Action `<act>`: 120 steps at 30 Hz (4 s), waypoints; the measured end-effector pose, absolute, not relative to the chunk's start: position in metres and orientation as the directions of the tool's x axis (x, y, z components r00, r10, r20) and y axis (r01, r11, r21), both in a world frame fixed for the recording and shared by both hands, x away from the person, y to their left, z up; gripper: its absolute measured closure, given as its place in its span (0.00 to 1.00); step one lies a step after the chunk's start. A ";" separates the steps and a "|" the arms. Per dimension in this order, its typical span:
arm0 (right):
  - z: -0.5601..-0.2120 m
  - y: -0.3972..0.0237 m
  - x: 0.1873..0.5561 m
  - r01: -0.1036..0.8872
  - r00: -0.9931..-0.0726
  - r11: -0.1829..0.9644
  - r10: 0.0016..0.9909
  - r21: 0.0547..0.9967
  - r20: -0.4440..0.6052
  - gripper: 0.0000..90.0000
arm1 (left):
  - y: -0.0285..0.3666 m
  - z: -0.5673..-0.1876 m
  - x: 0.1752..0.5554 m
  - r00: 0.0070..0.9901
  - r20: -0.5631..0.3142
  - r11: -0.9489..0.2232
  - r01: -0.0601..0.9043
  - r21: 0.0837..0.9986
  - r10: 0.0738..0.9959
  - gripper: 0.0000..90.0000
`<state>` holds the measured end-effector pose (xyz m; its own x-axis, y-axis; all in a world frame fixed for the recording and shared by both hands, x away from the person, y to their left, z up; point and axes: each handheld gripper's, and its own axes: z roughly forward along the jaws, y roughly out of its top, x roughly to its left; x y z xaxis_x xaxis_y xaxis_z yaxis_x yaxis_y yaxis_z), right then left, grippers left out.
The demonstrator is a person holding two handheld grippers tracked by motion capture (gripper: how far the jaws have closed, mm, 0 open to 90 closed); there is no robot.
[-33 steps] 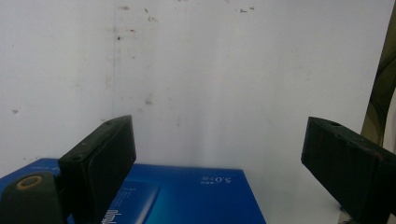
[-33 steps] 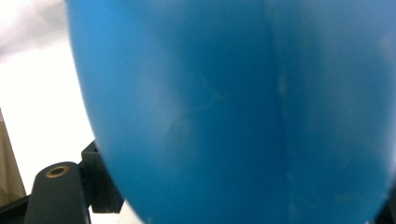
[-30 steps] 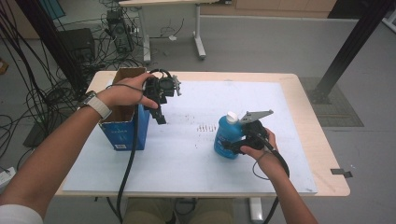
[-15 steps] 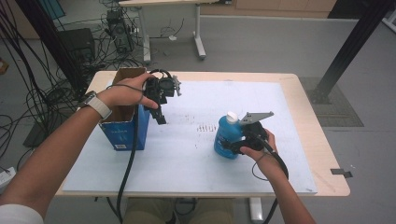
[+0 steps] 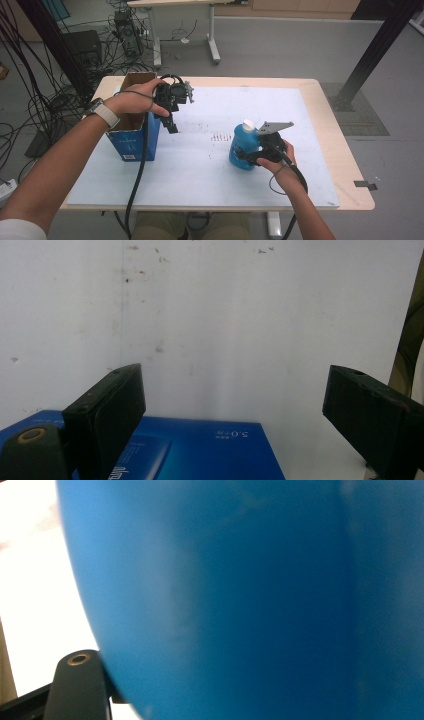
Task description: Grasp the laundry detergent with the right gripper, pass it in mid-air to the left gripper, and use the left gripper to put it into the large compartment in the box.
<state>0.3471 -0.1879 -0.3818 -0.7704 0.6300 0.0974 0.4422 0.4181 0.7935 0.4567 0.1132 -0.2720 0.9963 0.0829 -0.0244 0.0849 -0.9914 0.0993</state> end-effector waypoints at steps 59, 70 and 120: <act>-0.392 -0.186 0.347 0.401 -0.775 0.367 0.624 0.840 0.097 0.42 | 0.112 -0.276 0.458 0.996 -0.029 -0.991 0.087 0.098 0.085 0.12; -0.394 -0.186 0.347 0.396 -0.774 0.361 0.625 0.845 0.096 0.43 | 0.112 -0.277 0.458 0.996 -0.030 -0.991 0.089 0.098 0.086 0.12; -0.395 -0.187 0.347 0.370 -0.785 0.373 0.615 0.851 0.072 0.47 | 0.112 -0.278 0.457 0.996 -0.030 -0.991 0.087 0.102 0.085 0.12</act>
<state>0.3475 -0.1866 -0.3948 -0.7852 0.6150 0.0723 0.3704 0.3729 0.8507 0.4566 0.1122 -0.2779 0.9960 0.0847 -0.0296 0.0873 -0.9909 0.1022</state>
